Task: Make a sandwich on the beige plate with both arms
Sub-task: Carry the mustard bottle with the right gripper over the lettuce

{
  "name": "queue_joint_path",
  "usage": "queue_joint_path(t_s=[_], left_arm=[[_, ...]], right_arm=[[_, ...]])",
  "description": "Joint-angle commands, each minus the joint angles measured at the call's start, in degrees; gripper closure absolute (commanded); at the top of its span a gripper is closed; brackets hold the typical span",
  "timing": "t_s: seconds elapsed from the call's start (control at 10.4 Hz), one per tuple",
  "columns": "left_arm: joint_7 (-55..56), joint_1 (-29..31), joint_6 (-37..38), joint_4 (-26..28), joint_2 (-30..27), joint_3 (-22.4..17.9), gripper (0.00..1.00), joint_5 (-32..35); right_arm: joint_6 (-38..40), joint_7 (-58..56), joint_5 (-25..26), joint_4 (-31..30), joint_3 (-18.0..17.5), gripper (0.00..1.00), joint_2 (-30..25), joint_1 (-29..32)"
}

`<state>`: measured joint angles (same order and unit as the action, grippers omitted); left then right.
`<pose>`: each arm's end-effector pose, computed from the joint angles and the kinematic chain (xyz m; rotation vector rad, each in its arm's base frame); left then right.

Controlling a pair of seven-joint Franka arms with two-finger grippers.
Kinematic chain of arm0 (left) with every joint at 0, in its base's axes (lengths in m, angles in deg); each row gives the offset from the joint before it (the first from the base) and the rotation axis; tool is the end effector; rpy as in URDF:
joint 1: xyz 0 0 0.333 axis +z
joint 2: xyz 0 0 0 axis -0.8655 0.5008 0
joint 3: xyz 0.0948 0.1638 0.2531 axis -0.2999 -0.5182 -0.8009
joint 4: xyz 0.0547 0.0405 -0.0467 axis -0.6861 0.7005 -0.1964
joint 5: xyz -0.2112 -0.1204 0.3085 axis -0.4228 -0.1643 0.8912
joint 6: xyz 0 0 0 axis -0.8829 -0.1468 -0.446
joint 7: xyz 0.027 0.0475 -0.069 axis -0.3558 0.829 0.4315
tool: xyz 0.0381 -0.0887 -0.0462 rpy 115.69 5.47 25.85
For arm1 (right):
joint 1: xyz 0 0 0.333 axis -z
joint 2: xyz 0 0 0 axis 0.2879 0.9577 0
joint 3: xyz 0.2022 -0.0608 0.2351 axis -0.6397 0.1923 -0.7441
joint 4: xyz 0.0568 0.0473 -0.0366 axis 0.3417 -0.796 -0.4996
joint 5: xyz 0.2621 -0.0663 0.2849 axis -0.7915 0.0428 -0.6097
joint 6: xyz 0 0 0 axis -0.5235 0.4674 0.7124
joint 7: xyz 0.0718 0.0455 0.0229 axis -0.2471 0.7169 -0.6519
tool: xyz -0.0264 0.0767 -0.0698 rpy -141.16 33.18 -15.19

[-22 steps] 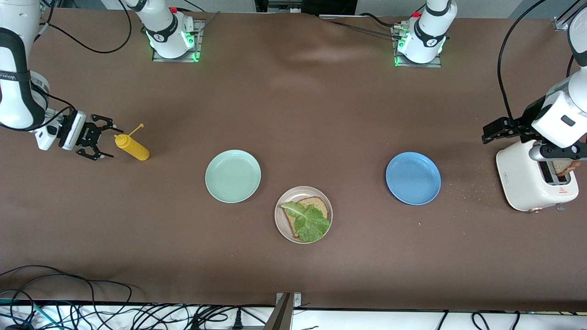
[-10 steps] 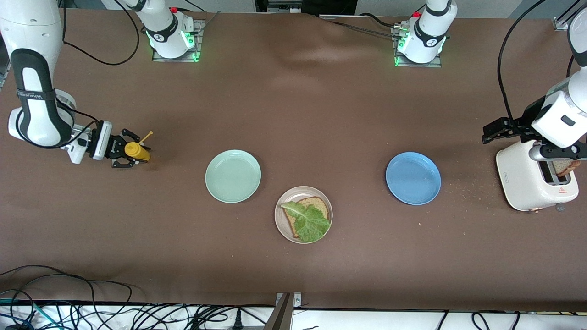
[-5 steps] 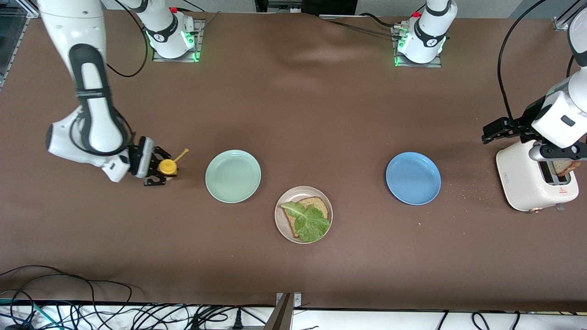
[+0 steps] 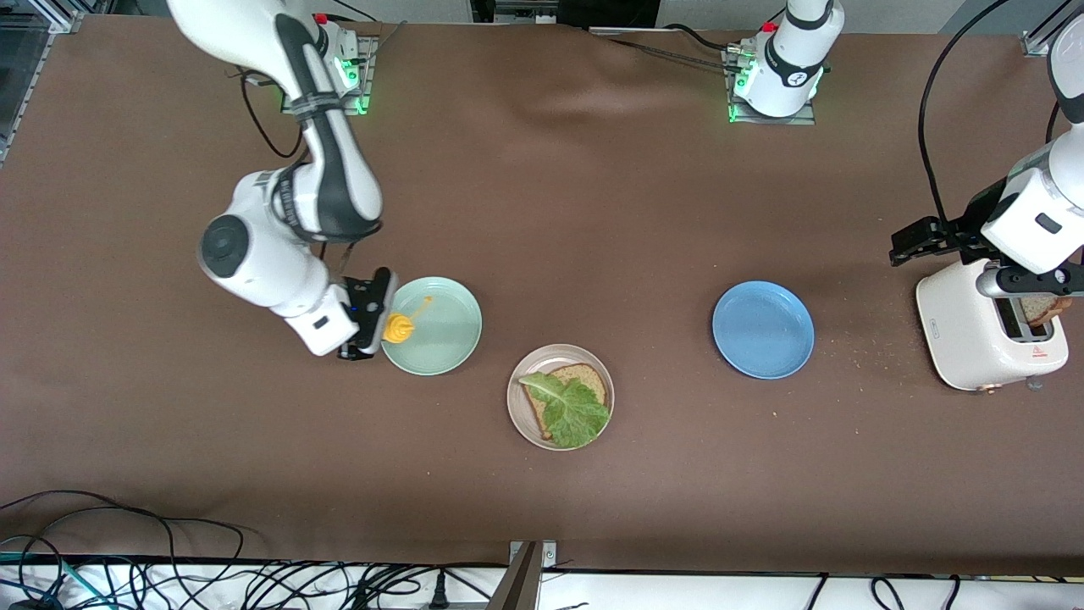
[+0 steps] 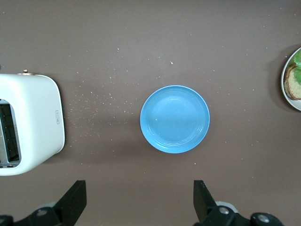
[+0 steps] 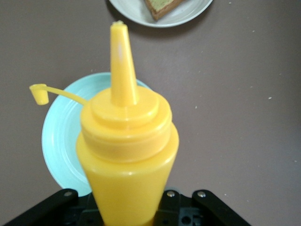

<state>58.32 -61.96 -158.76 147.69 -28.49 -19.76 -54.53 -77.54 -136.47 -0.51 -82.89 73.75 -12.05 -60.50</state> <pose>0.5983 -0.0164 0.5624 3.1311 0.0728 -0.1058 0.6278 0.2574 0.3237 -2.3838 -1.8948 -0.2267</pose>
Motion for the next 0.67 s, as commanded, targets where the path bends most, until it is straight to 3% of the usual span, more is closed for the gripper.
queue_joint_path(t_s=[0.0,0.29,0.58], left_arm=[[-0.06,-0.09,1.29,-1.76,0.77,-0.09,0.0,-0.59],[-0.06,-0.09,1.29,-1.76,0.77,-0.18,0.0,-0.59],[-0.06,-0.09,1.29,-1.85,0.94,-0.09,0.0,-0.59]], right_arm=[[1.24,13.58,4.51,7.69,0.67,1.0,6.84,-4.55],[3.6,31.95,12.74,17.44,0.75,1.0,16.25,-10.36],[10.53,37.1,23.91,21.16,0.67,1.0,18.65,-12.92]])
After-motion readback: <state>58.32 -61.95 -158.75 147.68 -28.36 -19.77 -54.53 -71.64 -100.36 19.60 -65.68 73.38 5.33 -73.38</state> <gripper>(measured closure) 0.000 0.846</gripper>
